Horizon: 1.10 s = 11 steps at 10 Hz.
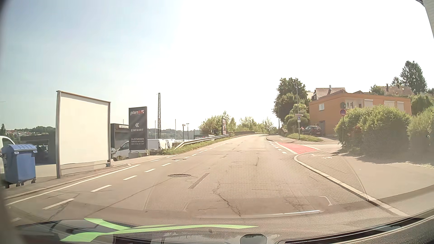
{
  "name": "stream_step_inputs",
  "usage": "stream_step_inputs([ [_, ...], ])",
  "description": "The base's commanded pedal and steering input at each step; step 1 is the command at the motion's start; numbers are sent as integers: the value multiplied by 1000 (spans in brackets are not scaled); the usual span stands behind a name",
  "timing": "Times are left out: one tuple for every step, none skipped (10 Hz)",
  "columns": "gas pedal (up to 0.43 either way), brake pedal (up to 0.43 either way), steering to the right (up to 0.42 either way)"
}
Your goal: Follow the waypoints while adhering to traffic rules and regulations
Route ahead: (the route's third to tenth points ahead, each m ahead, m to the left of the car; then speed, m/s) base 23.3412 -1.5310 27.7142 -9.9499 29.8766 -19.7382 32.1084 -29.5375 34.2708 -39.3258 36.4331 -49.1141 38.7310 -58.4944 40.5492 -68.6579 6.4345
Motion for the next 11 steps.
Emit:
stream_step_inputs([
  [0, 43, 8],
  [0, 43, 8],
  [0, 43, 8],
  [0, 49, 8],
  [0, 43, 10],
  [0, 49, 14],
  [0, 49, 16],
  [0, 43, 21],
  [0, 30, 29],
  [0, 6, 36],
  [0, 0, 40],
])
